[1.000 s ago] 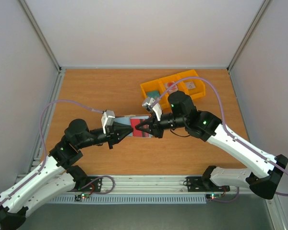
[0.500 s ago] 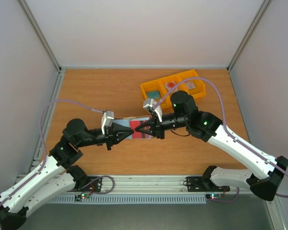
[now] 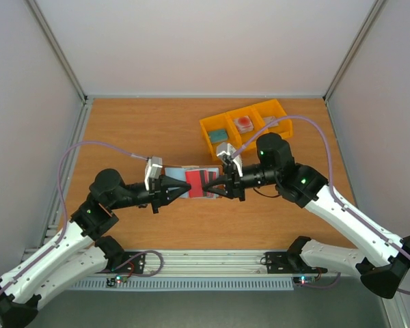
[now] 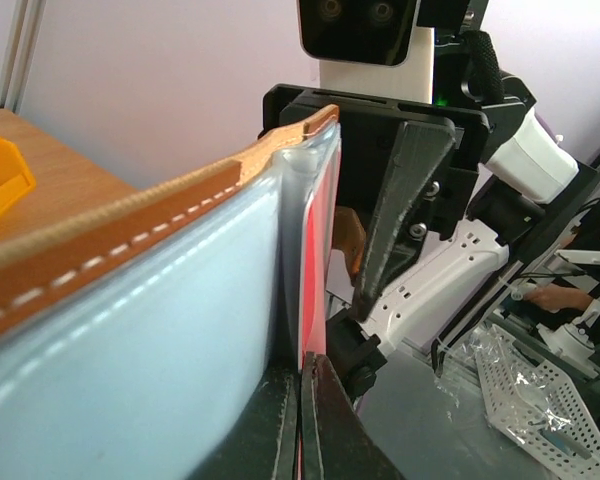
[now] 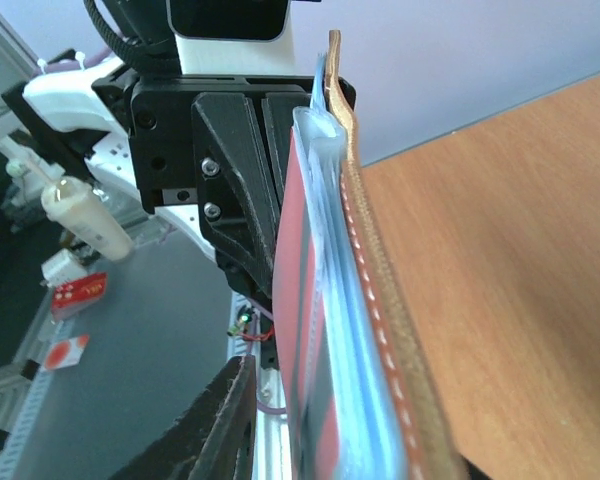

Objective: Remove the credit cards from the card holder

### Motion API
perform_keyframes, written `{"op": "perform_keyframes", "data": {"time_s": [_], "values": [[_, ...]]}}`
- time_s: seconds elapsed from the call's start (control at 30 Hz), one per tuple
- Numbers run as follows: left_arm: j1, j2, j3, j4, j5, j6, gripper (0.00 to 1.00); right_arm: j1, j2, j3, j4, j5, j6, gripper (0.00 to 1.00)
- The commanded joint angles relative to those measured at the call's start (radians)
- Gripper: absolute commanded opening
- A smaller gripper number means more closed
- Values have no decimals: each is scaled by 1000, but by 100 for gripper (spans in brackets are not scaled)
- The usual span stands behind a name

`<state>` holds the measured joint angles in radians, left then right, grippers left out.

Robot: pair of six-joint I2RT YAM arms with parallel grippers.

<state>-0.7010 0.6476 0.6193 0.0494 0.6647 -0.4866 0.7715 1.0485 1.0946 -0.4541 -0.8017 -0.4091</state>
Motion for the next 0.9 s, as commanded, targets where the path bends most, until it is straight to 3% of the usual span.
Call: {"op": "perform_keyframes", "data": {"time_s": [0.0,0.13,0.33,0.67,0.77,0.87], "values": [[9,-9,13,29,4,31,0,-40,-28,-9,-18,-53,-6,21],[13,-14,16,-4,13,52,0,-71,-25,-7,-37,-93,-14,11],[24,-25,31,-44,33,72,0,-106,-42,-8,-94,-91,-37,8],[27,-21,30,-72,37,68,0,-108,-39,4,-128,-94,-47,14],[26,-22,30,-74,38,69,0,-109,-47,2,-120,-97,-46,4],[33,-31,40,-125,24,91,0,-112,-63,4,-143,-53,-57,1]]}}
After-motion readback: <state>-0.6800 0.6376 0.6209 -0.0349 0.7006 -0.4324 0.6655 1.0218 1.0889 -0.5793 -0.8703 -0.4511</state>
